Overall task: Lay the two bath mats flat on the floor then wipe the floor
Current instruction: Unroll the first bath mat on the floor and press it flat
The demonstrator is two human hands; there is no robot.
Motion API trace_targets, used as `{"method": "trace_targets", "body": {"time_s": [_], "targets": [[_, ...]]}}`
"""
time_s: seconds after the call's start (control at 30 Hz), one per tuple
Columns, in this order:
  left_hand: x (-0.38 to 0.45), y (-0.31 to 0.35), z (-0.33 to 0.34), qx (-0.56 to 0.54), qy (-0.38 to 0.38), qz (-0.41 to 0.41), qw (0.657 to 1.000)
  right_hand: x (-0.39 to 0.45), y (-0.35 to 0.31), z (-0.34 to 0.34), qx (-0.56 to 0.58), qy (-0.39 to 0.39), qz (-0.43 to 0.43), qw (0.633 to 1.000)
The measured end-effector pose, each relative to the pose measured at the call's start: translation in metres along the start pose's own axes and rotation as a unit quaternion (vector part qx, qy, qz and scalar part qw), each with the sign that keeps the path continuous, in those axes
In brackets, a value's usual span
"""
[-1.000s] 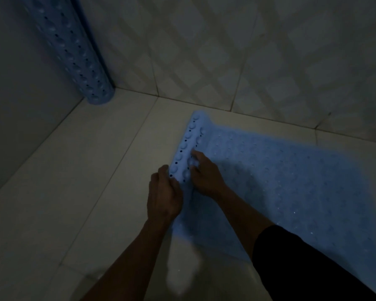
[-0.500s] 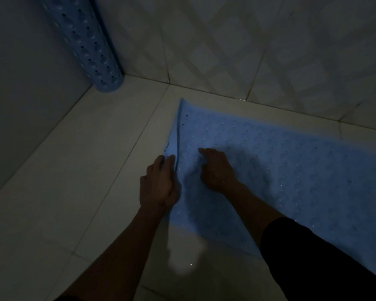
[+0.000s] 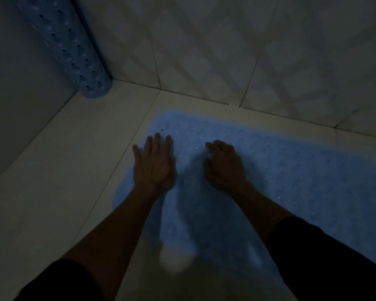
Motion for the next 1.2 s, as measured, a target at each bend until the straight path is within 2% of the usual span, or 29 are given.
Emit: {"method": "trace_targets", "body": {"time_s": [0.23,0.37,0.5,1.03,1.2], "targets": [[0.075,0.004,0.032,-0.029,-0.041,0.034,0.998,0.049,0.017,0.016,-0.101,-0.047,-0.003,0.994],[0.079,-0.004,0.045,-0.045,-0.023,0.032,0.998,0.049,0.018,0.027,-0.134,0.012,-0.01,0.991],[0.08,-0.003,0.042,-0.052,-0.005,0.031,0.998,0.046,0.018,0.026,-0.132,0.048,-0.017,0.99],[0.081,0.003,0.036,0.014,0.022,0.055,0.998,0.05,0.015,0.025,-0.161,0.045,-0.012,0.986],[0.079,0.002,0.037,0.013,0.029,0.066,0.997,0.049,0.015,0.024,-0.142,0.073,-0.016,0.987]]}}
Point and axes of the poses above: each hand's wrist, its own x-axis towards the middle knuckle, its own z-axis out of the palm, y = z × x, the point moved 10 cm from there along x, towards the middle knuckle, and after that the axes turned 10 degrees about z, right-handed, at the moved point
